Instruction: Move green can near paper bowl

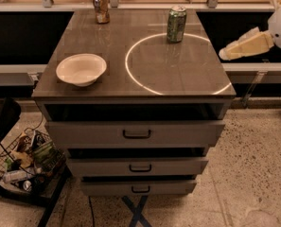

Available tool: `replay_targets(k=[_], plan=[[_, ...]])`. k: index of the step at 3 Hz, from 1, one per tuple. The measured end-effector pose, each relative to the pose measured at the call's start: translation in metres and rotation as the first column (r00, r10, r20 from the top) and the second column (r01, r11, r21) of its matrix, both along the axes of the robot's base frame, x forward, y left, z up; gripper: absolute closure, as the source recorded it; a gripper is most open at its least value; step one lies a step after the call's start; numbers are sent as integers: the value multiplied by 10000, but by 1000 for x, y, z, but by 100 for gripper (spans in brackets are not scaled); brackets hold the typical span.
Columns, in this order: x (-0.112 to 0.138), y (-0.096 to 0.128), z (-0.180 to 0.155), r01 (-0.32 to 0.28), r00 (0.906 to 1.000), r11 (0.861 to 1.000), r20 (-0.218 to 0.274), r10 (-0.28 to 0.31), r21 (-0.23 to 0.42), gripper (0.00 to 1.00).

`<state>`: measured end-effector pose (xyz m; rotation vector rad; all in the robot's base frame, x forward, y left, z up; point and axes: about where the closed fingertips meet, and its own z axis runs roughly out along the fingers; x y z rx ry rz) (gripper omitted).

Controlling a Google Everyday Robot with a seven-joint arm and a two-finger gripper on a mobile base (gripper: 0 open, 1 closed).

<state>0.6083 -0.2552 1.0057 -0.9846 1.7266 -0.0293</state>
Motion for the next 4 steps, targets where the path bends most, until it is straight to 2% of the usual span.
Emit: replay_targets(k=[1, 2, 3, 4], plan=[[27, -10, 19, 1089, 9891, 9915, 914, -1152, 717, 0], [36, -21, 35, 1744, 9723, 9745, 1319, -1931, 1409, 0], [38, -16, 31, 1799, 9718, 9693, 1222, -2015, 1677, 0], [65, 4, 21, 1471, 9755, 9491, 1178, -1858, 2786, 0]])
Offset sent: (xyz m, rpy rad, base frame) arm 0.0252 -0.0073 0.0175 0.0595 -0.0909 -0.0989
